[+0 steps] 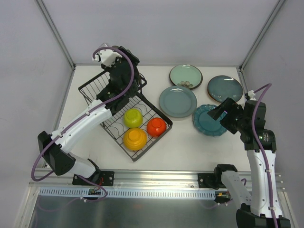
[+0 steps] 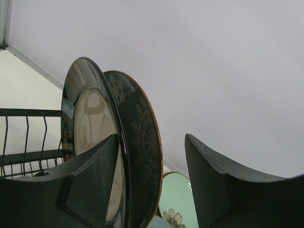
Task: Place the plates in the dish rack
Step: Insert the plate into the dish rack
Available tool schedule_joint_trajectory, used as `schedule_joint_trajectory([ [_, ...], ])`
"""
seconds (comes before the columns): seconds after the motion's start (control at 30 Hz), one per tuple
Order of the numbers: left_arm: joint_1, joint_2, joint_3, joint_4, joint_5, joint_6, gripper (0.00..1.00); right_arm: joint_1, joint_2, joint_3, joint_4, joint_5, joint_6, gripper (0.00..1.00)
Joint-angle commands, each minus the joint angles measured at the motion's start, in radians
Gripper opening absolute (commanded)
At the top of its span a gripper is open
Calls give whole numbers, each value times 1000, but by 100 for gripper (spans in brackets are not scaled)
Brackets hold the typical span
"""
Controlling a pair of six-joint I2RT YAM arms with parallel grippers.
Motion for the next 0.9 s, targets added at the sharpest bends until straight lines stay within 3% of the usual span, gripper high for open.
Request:
schedule_joint_trajectory([
  [0.0, 4, 12, 40, 32, 40, 21, 58, 7, -12, 24, 3, 12, -19, 89],
  [0.6, 7, 40, 77, -7, 166, 36, 78, 7, -9, 18, 10, 7, -25, 89],
  [0.87, 9, -14, 71, -18, 195, 114, 95, 7, -8, 18, 10, 4, -23, 89],
])
